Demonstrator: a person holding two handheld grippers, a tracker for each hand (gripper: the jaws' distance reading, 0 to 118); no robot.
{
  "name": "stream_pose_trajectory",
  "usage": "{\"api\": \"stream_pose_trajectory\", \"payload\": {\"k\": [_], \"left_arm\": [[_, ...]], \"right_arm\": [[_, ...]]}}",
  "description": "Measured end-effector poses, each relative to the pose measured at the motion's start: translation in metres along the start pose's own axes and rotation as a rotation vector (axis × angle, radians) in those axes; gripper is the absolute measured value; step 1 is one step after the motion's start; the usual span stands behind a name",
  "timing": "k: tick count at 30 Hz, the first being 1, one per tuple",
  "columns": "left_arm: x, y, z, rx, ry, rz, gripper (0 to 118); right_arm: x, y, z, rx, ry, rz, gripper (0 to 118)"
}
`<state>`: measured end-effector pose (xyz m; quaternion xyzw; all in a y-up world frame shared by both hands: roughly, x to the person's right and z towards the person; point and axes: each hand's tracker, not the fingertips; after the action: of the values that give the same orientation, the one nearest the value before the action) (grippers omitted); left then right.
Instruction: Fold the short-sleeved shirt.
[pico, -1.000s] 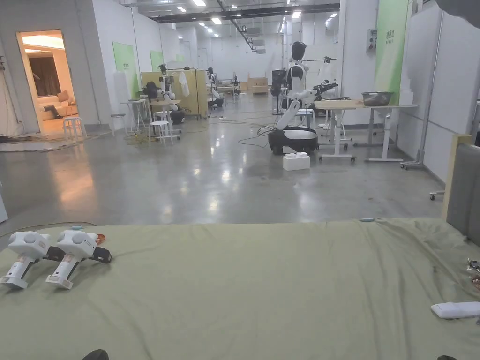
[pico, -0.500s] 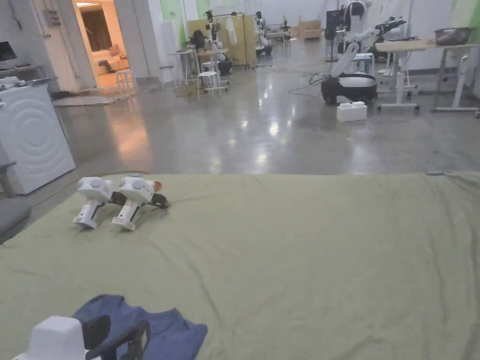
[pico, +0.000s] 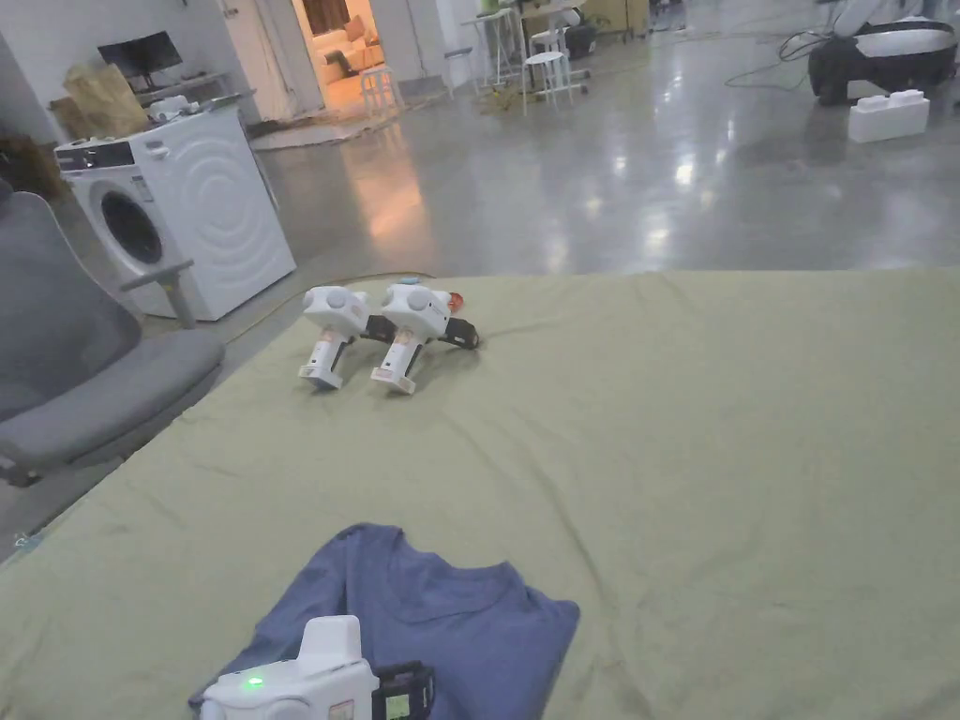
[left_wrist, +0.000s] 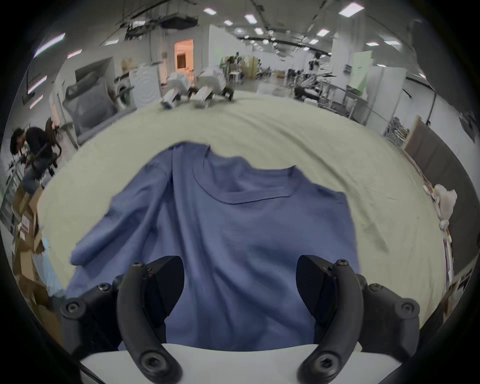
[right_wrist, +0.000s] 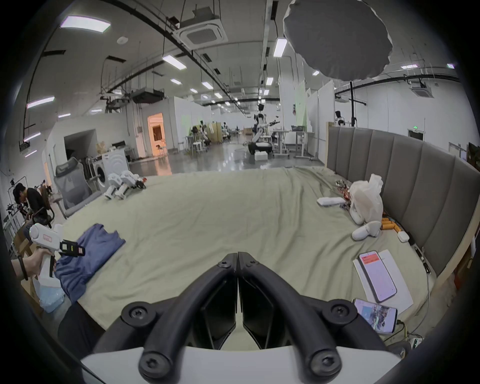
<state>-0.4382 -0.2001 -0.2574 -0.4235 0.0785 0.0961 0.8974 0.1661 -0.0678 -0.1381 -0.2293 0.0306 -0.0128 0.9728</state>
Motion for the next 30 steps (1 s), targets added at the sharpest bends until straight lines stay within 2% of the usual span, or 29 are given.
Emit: {"api": "stream_pose_trajectory", "payload": {"k": [5, 8, 10, 13, 14, 16, 18, 20, 22, 25, 28, 30], "left_arm": [[-0.009, 0.007, -0.039, -0.064, -0.002, 0.031, 77], [-0.004, 0.008, -0.038, -0.077, -0.001, -0.055, 76], [-0.005, 0.008, -0.037, -0.093, 0.004, -0.065, 67], [-0.001, 0.009, -0.033, -0.084, 0.067, -0.114, 11], [-0.001, 0.009, -0.034, -0.094, 0.098, -0.134, 0], [-0.005, 0.010, -0.037, -0.103, 0.069, -0.116, 0], [-0.006, 0.020, -0.027, -0.105, 0.061, -0.024, 0], [-0.005, 0.031, -0.007, -0.012, 0.044, 0.020, 0], [-0.010, 0.053, 0.020, 0.060, -0.025, 0.115, 0], [-0.005, 0.090, 0.051, 0.120, -0.125, 0.179, 0], [0.024, 0.127, 0.078, 0.213, -0.157, 0.106, 0], [0.064, 0.146, 0.091, 0.266, -0.245, 0.043, 0]], "right_arm": [[-0.001, -0.008, -0.012, -0.075, -0.011, -0.019, 0], [-0.004, -0.011, -0.015, -0.099, -0.007, -0.033, 0], [-0.006, -0.014, -0.017, -0.111, -0.002, -0.043, 0], [-0.009, -0.016, -0.015, -0.121, 0.008, -0.042, 0], [-0.010, -0.016, -0.014, -0.121, 0.012, -0.038, 0], [-0.010, -0.015, -0.009, -0.119, 0.018, -0.026, 0], [-0.007, -0.013, -0.003, -0.109, 0.027, -0.018, 0], [0.003, -0.016, 0.003, -0.094, 0.032, -0.018, 0], [0.011, -0.018, 0.008, -0.087, 0.031, -0.018, 0], [0.028, -0.025, 0.014, -0.085, 0.022, -0.050, 0], [0.042, -0.032, 0.023, -0.072, 0.004, -0.100, 0], [0.050, -0.036, 0.032, -0.059, -0.025, -0.132, 0]]}}
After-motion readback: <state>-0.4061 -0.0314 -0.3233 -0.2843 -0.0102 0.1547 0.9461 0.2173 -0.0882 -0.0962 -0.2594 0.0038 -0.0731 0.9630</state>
